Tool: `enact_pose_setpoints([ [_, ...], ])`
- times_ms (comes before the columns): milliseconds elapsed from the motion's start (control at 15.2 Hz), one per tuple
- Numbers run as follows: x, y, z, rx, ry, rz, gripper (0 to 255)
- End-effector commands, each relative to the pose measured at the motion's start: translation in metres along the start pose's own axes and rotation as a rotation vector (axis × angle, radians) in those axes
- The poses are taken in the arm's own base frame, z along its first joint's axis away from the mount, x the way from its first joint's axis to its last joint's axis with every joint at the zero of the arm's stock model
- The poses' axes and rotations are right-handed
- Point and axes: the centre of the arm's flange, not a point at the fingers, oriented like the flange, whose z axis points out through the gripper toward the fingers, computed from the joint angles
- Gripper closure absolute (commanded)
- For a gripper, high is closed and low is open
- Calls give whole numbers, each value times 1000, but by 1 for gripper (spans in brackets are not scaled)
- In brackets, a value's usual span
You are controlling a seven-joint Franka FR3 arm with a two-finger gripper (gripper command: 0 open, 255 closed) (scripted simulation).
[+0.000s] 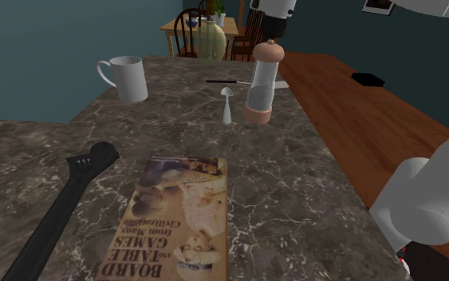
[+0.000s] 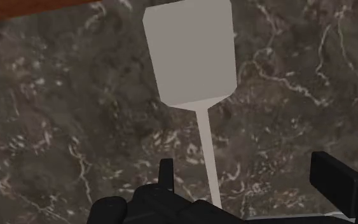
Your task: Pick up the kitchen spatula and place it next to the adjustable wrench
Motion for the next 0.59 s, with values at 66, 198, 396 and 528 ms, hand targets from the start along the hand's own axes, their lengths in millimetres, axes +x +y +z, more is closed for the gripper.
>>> enact_pose_setpoints([
  [66,42,11,3,10,-19,-127,0],
  [198,44,11,8,11,-19,-133,0],
  [396,43,11,24,11,-19,-133,0],
  [528,43,11,35,11,-19,-133,0],
])
